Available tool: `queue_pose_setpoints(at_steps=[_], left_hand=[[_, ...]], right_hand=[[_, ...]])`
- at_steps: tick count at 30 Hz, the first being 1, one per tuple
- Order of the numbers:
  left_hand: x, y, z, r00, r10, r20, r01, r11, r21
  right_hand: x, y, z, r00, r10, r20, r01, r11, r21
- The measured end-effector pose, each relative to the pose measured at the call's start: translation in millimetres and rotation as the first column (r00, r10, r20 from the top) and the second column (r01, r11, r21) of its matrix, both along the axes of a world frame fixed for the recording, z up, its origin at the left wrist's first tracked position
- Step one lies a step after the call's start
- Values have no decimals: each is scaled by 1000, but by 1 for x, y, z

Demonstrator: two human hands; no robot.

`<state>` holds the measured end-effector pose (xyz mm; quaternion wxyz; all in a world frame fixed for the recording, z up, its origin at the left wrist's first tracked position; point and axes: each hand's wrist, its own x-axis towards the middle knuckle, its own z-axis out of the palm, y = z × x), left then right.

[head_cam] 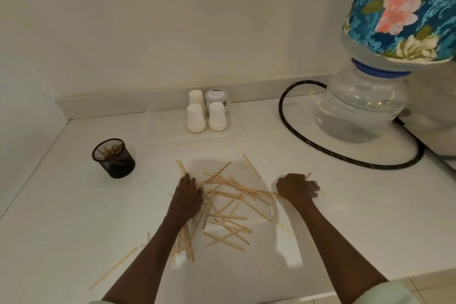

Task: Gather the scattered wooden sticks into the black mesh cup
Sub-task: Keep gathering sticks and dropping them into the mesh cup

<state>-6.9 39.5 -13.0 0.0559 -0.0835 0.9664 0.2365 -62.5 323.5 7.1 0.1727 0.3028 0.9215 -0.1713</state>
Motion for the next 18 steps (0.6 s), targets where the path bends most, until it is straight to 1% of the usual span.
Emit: queue_pose_setpoints(at_steps=[3, 5, 7, 10, 13, 16, 18], left_hand=[[5, 3, 0, 1000, -29, 6, 29, 1000, 6], [8, 5, 1, 999, -46, 9, 46, 999, 9], [12, 5, 4, 998, -60, 26, 59, 998, 18], [17, 6, 6, 995, -89, 48, 88, 996, 22], [23, 7, 7, 989, -138, 61, 138, 990, 2], [28, 6, 7, 989, -145, 18, 144, 989, 46], [32, 5, 6, 994, -100, -36, 102, 991, 84]], right_hand=[[1, -15, -13, 997, 72, -7, -73, 997, -29], [2, -26, -20, 983, 180, -47, -182, 982, -55], [0, -34, -24, 942, 319, -106, -325, 945, -42], [-6, -44, -22, 858, 500, -122, -509, 858, -62], [-13, -49, -18, 753, 650, -102, -655, 755, -29], [-14, -52, -15, 610, 785, -104, -790, 613, -9], [-11, -54, -13, 551, 823, -140, -833, 551, -41]])
